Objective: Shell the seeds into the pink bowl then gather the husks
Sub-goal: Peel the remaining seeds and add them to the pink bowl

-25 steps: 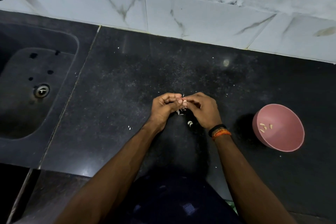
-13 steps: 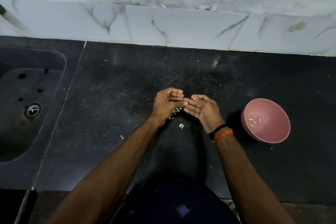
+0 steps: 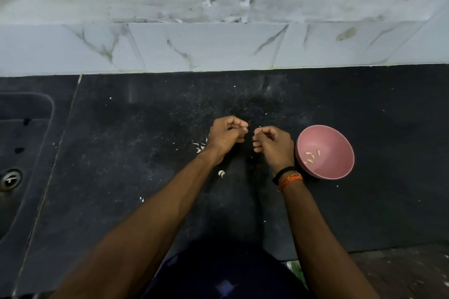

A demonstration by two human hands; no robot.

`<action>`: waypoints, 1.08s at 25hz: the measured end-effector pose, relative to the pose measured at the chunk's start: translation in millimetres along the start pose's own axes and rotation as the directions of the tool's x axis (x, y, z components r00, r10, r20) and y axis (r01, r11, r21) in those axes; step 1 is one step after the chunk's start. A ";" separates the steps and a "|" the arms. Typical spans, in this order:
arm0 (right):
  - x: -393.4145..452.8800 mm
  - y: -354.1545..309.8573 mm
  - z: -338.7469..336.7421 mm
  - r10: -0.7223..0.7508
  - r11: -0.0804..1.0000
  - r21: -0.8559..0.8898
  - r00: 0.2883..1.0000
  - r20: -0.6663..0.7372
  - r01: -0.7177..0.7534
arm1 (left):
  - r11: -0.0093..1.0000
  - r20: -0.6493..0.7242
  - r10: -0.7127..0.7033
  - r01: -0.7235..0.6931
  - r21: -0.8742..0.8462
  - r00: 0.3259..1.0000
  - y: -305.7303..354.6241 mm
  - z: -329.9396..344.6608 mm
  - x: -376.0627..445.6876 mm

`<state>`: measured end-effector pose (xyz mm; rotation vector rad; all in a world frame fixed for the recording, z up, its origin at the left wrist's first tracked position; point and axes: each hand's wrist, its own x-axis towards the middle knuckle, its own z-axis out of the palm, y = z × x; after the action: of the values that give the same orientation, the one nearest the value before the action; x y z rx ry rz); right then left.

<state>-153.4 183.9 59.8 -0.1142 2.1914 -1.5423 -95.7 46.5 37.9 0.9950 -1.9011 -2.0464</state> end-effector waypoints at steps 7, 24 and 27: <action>7.6 8.8 -65.9 -0.188 0.906 -0.421 0.937 -0.294 0.049 | 0.996 0.177 -0.032 0.016 0.090 0.984 26.5 69.5 5.1; 12.4 16.5 -80.5 -0.169 0.840 -0.541 0.934 -0.316 -0.031 | 0.989 0.143 -0.057 0.037 0.140 0.988 18.2 42.3 9.8; 11.9 5.7 -51.5 -0.297 0.802 -0.584 0.931 -0.213 0.122 | 0.994 0.035 -0.037 0.033 0.108 0.999 11.8 1.6 8.6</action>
<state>-184.0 227.1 64.8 -0.3455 2.9140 -1.0008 -106.8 41.1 45.9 1.0284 -2.0458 -2.0138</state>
